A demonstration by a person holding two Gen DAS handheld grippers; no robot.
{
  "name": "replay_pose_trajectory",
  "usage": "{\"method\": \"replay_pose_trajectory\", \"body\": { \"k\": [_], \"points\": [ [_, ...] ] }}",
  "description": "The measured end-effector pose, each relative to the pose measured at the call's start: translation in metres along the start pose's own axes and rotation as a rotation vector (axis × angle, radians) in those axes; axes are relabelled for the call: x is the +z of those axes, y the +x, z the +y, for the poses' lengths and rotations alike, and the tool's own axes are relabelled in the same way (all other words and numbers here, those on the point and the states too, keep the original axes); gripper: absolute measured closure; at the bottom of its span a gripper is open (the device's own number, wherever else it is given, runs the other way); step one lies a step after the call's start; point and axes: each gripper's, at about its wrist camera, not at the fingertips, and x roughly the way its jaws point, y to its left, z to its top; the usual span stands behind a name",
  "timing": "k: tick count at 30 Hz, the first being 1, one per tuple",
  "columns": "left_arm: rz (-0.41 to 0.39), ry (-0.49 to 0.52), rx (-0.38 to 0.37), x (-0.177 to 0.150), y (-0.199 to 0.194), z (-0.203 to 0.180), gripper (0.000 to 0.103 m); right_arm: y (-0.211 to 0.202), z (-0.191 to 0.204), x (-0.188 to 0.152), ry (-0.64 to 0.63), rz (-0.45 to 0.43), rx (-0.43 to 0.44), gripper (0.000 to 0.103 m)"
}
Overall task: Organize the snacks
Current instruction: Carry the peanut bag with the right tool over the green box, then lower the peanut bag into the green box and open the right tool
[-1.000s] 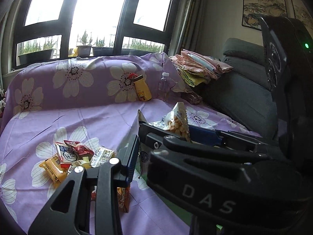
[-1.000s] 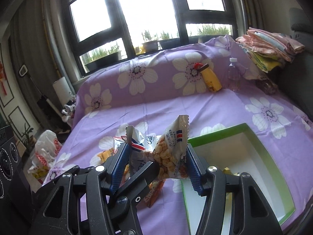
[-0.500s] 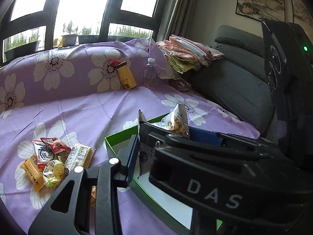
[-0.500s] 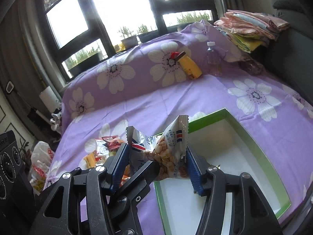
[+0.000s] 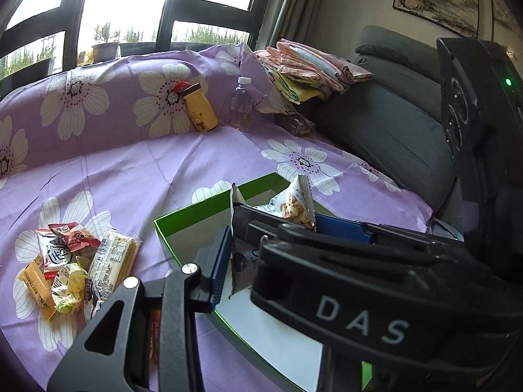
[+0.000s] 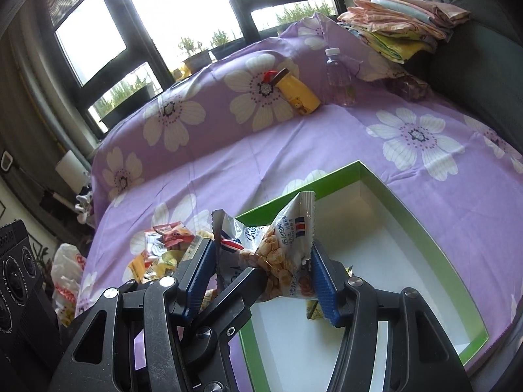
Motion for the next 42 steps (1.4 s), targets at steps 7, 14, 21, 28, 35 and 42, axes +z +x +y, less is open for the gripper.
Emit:
{"method": "replay_pose_trajectory", "body": {
  "k": [7,14,21,28,35,42],
  "points": [
    [0.078,-0.006,-0.001,0.001,0.019,0.0,0.068,0.015,-0.014,0.001,0.041,0.051,0.008,0.043],
    [0.152,-0.026,0.007,-0.002,0.037,0.004,0.068,0.033,-0.026,0.0,0.08,0.109,0.014,0.043],
    [0.209,-0.059,-0.001,-0.007,0.049,0.013,0.068,0.047,-0.034,-0.004,0.121,0.162,0.037,0.043],
    [0.245,-0.084,-0.009,-0.009,0.058,0.016,0.068,0.054,-0.038,-0.005,0.135,0.184,0.029,0.043],
    [0.269,-0.095,-0.009,-0.009,0.065,0.016,0.068,0.058,-0.043,-0.005,0.152,0.197,0.026,0.043],
    [0.295,-0.111,-0.014,-0.011,0.072,0.017,0.068,0.063,-0.048,-0.006,0.17,0.215,0.013,0.043]
  ]
}}
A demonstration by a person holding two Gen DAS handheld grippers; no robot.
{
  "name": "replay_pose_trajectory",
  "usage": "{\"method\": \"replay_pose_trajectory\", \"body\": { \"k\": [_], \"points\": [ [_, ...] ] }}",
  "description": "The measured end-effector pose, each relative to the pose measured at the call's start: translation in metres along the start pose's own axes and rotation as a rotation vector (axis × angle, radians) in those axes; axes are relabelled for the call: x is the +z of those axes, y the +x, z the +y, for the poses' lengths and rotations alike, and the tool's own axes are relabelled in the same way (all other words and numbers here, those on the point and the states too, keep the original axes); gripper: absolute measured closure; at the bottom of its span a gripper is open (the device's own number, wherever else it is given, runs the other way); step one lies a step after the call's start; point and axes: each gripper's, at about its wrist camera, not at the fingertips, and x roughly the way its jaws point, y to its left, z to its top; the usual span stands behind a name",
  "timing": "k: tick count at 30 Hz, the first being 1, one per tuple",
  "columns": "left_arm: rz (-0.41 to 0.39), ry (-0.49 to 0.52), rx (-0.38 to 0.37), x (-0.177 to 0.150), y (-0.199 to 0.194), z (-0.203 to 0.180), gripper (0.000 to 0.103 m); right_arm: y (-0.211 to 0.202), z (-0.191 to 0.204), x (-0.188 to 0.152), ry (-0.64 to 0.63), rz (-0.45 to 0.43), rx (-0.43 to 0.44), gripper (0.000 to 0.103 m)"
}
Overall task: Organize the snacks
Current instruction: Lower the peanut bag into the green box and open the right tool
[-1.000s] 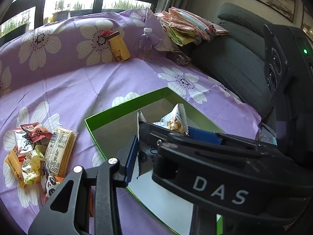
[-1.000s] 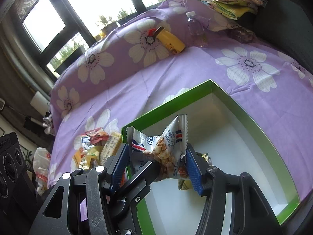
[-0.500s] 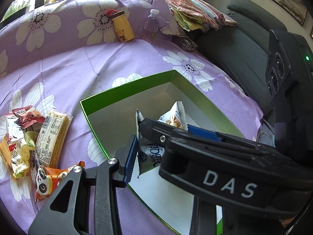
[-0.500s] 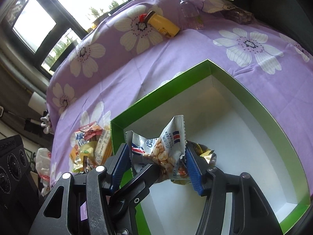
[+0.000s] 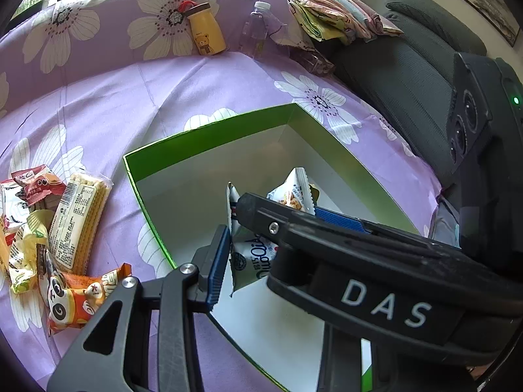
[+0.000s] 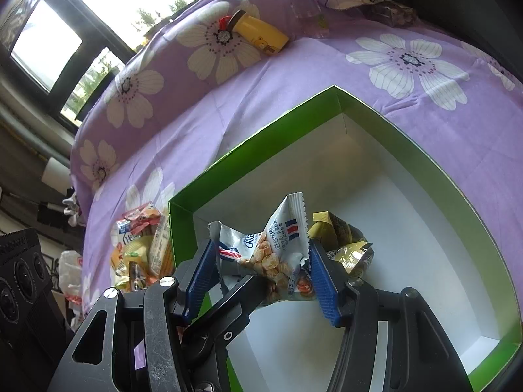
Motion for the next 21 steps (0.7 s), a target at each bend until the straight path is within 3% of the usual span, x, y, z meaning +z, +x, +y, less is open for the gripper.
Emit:
{"method": "replay_pose_trajectory", "body": {
  "k": [21],
  "points": [
    [0.044,-0.004,0.008,0.003,0.013,0.002,0.068,0.01,-0.008,0.001,0.036,0.031,-0.006,0.043]
  ]
}}
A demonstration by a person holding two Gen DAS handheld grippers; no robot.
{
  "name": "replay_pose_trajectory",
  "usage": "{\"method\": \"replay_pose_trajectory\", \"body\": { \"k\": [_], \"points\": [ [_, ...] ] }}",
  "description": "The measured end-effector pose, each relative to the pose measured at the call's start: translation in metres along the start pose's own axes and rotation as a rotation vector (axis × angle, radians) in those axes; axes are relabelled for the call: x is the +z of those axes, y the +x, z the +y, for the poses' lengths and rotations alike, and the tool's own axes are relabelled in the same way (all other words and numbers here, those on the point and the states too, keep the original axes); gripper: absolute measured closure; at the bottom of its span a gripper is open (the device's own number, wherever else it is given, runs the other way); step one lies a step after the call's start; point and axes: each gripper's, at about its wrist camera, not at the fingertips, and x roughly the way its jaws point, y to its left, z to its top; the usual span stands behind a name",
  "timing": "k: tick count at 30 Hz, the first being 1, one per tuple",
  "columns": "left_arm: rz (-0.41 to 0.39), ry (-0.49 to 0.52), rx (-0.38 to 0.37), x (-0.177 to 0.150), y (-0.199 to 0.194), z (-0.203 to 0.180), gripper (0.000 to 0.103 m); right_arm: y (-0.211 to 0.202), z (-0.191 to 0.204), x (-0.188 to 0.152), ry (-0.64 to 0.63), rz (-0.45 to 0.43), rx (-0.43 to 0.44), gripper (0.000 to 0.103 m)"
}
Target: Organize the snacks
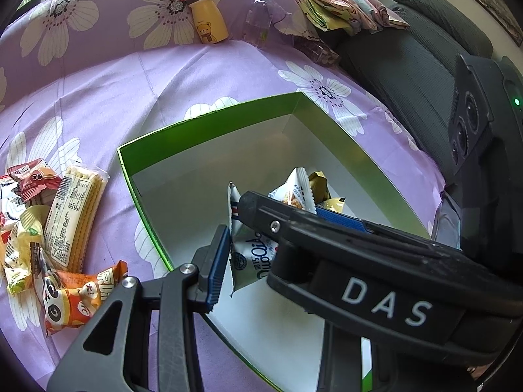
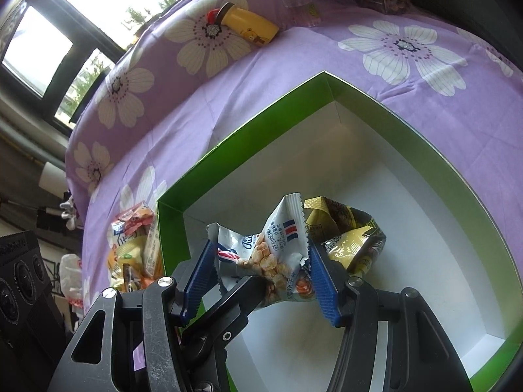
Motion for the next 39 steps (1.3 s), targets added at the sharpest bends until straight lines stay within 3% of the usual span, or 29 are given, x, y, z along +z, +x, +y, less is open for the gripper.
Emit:
{"method": "replay_pose_trajectory", "body": {
  "k": [11,15,19,20,23,25,29,36,39],
  "points": [
    [-0.029,-0.014,0.012,-0.005,-0.016,0.004,0.063,-0.009,0.007,-0.001,-0.019,-0.021,-0.032,0.042],
    [-0.078,-0.013,0.021,-0.008,-0.04,0.007,0.053,-0.025,0.016,-0.004,-0.046,-0.082,-0.021,0.028],
    [-0.147,-0.027,0.042,-0.017,-0.069,0.016,0.046,-0.044,0.024,-0.007,-0.068,-0.156,-0.005,0.026],
    [-0.164,-0.04,0.049,-0.019,-0.077,0.021,0.04,-0.049,0.025,-0.008,-0.073,-0.174,-0.002,0.026],
    [-0.209,-0.085,0.053,-0.027,-0.098,0.036,0.034,-0.061,0.03,-0.01,-0.08,-0.221,0.015,0.024],
    [-0.235,-0.124,0.062,-0.033,-0.112,0.049,0.029,-0.066,0.034,-0.012,-0.083,-0.241,0.032,0.015],
    [-0.294,-0.199,0.099,-0.047,-0.138,0.081,0.016,-0.07,0.048,-0.016,-0.117,-0.255,0.064,0.015],
    [-0.312,-0.299,0.195,-0.081,-0.152,0.148,0.013,-0.064,0.082,-0.029,-0.184,-0.247,0.138,0.014],
    [-0.3,-0.386,0.202,-0.094,-0.147,0.177,0.013,-0.057,0.099,-0.037,-0.215,-0.241,0.171,0.014]
  ]
}}
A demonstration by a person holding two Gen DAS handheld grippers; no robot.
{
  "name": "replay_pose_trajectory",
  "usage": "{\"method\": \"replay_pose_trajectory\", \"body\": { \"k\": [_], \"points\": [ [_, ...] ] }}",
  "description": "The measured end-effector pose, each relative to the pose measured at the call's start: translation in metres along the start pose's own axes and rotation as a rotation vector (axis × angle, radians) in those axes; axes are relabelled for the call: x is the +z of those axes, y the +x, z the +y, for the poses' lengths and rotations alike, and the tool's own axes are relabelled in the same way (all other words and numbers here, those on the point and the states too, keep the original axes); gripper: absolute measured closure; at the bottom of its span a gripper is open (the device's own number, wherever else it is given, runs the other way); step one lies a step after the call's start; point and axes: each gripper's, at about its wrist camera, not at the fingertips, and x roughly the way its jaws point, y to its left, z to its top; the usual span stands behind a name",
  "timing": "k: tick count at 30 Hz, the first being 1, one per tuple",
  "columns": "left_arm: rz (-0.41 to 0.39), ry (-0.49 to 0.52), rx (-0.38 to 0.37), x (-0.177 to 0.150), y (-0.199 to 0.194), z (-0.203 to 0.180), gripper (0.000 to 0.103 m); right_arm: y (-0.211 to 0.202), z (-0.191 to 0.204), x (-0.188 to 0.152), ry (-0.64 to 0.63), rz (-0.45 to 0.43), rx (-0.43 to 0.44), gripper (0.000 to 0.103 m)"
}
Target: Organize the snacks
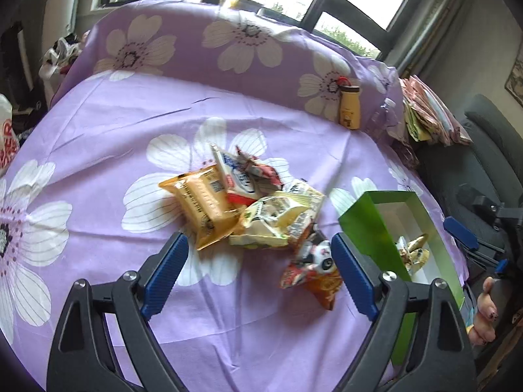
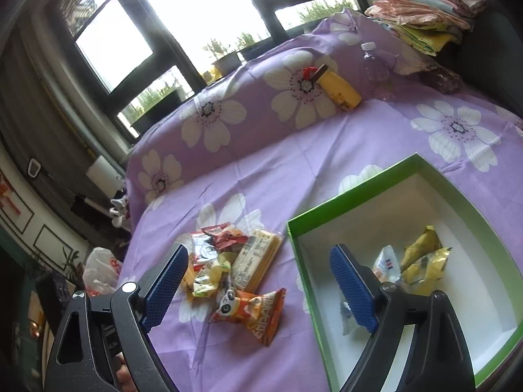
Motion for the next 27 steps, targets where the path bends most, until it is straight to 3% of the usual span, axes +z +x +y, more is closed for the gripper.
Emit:
{"method": "replay_pose_trajectory", "body": {
  "k": [5,13,16,20,27],
  "points": [
    [0.071,-0.091,0.0,-0.002,0.014,0.023,0.013,0.033,0.022,-0.013,-0.02,0.085,0.068,0.014],
    [0.128,-0.123,0.029,-0.006,0.023,0.033,0.014,0.081,0.039,-0.033,0.015,0.256,0.194,0.014],
    [0.158,-0.11,-0.006,-0.01,0.028,0.027,0.014,0.09,0.038,-0.039,0.013,0.289,0.165,0.014],
    [0.163,-0.076,-0.005,-0.013,0.029,0.02,0.014,0.1,0.037,-0.044,-0.025,0.315,0.061,0.015],
    [0.188,-0.056,0.028,-0.017,0.032,0.019,0.015,0.119,0.035,-0.047,-0.086,0.333,0.023,0.033]
  ]
}}
